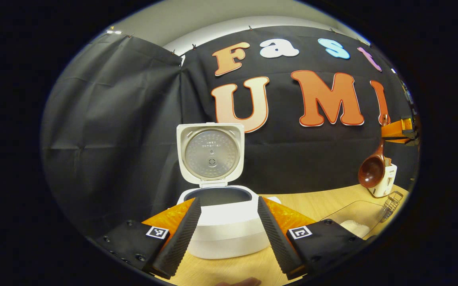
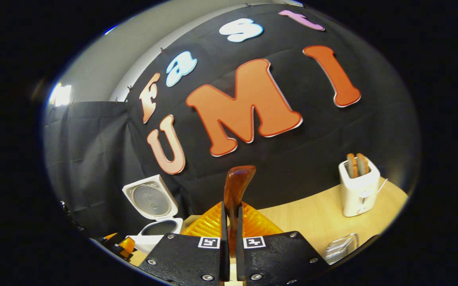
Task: Close the left gripper, press the button to open the rice cooker; take a wooden spoon from the chopstick holder with the right hand, scoop a spoonful of rice and pour it into the rice cooker, then put the wooden spoon back into the chopstick holder.
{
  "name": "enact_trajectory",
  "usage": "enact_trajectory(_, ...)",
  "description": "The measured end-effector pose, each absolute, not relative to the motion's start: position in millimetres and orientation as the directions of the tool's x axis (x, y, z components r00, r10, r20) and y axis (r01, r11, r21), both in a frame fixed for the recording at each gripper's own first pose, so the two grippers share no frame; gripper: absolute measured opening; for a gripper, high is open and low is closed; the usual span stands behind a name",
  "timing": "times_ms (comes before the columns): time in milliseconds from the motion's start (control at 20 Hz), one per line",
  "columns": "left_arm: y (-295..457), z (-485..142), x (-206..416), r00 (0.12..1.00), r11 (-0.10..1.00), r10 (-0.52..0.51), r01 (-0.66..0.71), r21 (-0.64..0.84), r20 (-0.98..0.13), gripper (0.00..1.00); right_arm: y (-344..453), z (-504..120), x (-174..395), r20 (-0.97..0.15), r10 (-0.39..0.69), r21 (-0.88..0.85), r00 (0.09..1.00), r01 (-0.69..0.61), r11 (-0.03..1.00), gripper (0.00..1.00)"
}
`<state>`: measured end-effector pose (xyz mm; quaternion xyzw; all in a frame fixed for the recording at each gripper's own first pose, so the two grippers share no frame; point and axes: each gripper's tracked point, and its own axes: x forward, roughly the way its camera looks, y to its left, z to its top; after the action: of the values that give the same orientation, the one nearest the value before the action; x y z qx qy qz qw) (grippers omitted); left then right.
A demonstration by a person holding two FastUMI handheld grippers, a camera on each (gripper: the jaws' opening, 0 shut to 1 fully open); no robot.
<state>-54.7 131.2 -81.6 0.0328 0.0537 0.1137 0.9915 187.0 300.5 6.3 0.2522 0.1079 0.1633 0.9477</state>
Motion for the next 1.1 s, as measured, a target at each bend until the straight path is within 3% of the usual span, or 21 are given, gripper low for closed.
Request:
enact_trajectory(350,118.1,-75.8,-35.8,0.966,0.971,0.237,-0.237,0.014,-0.107,0.94,219.8,-28.7,184.4,-0.213,0.153,0.482,0.965,-0.033,0.876,0.07)
enact_trajectory(550,117.5,-67.1,-27.1,0.964,0.969,0.247,-0.248,-0.003,-0.095,0.94,195.5,-42.8,180.4,-0.247,0.088,0.454,0.965,0.035,0.89,0.07)
enact_trajectory(1100,117.8,-53.6,-14.6,0.964,0.966,0.255,-0.257,-0.014,-0.081,0.93,199.7,-87.5,186.3,-0.368,0.065,0.455,0.928,0.119,0.882,0.07)
